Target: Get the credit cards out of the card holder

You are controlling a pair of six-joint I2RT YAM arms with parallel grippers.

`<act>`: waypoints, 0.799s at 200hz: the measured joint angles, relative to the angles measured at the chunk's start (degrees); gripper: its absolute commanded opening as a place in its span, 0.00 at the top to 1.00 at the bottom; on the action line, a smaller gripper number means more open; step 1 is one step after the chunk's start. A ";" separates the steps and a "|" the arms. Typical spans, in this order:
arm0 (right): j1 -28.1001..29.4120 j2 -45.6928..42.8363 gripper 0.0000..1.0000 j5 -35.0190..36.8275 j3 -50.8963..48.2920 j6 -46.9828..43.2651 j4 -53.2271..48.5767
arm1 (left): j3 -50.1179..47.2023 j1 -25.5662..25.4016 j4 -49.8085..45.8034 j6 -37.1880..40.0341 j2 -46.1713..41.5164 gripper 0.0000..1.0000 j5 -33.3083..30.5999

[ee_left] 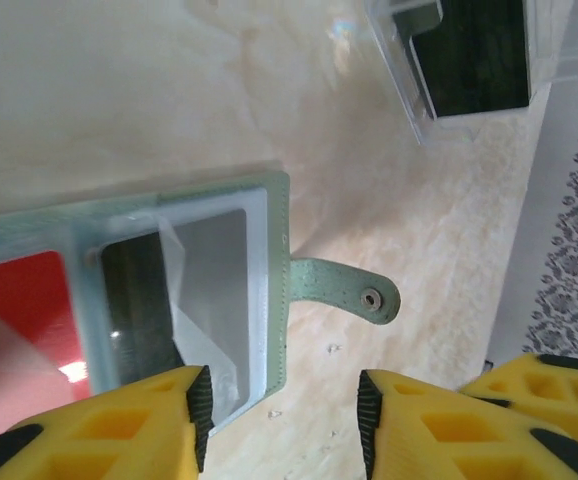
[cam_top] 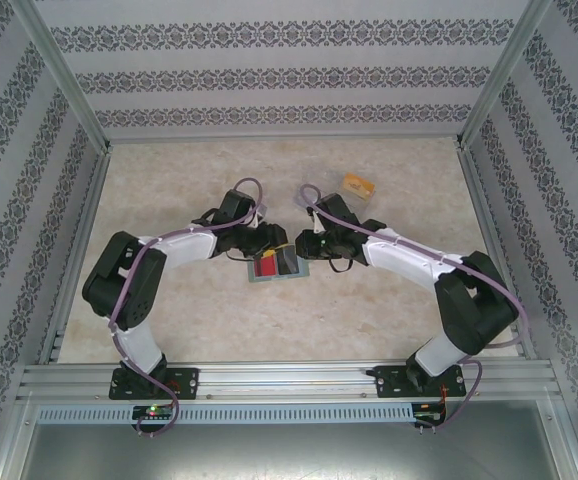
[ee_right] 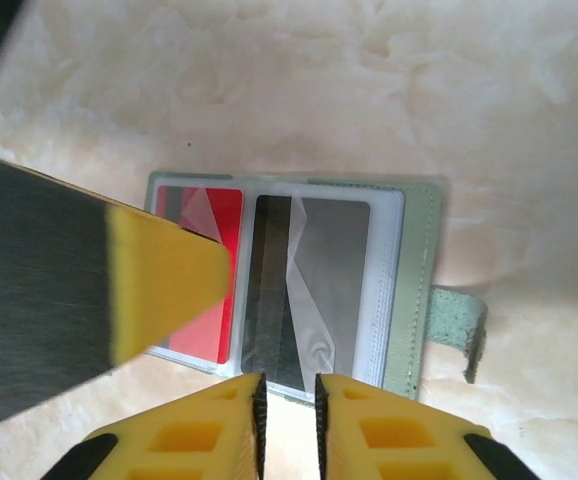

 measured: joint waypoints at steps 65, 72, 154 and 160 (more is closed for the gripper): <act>1.75 9.64 0.80 0.02 3.80 0.87 -0.04 | -1.14 0.59 -0.66 0.68 -0.66 0.63 -1.97; 1.75 10.14 0.80 0.02 4.07 1.07 -0.09 | -1.11 0.59 -0.66 0.72 -0.22 0.64 -1.73; 1.73 14.60 0.78 3.13 6.62 1.49 -1.95 | 0.46 0.59 -4.11 2.86 4.26 0.63 -0.96; 1.70 14.80 0.77 3.26 6.64 1.49 -2.21 | 0.50 0.59 -4.33 2.93 4.28 0.63 -0.96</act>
